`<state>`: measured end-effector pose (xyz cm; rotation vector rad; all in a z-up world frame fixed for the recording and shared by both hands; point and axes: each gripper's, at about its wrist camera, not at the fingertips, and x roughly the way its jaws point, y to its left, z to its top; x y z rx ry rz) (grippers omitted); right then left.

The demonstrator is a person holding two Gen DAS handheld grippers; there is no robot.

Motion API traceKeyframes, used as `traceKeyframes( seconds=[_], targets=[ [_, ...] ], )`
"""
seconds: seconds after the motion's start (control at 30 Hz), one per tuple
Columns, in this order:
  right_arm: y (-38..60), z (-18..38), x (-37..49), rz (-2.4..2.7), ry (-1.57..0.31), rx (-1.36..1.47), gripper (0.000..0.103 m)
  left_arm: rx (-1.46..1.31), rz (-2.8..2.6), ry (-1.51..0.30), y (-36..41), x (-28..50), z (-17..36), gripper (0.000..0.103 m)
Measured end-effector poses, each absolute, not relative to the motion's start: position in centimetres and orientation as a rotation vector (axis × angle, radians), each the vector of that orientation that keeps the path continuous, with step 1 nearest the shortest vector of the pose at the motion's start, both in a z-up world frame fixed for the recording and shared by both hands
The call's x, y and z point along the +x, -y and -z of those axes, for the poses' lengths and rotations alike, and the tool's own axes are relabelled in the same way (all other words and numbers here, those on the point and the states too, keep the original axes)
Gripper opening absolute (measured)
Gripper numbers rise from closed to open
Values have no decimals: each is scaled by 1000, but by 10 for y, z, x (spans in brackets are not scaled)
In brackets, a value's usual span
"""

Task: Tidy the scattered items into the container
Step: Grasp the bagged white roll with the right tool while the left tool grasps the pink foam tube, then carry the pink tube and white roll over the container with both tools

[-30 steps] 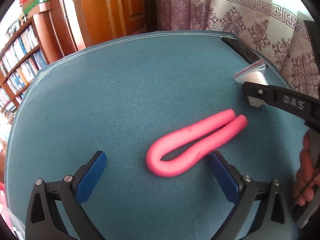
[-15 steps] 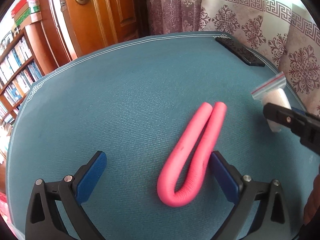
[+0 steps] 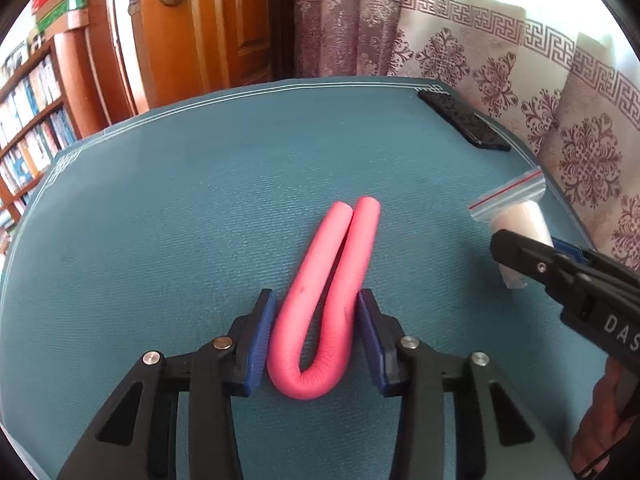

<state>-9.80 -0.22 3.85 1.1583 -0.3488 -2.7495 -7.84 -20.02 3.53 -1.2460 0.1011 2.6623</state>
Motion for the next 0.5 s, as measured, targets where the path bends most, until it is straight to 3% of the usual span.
traceKeyframes(
  seconds=[0.5],
  targets=[
    [21,-52,-62,2698,340,1083,42,-1180,-2885,-13,242,-30,-54,45]
  ],
)
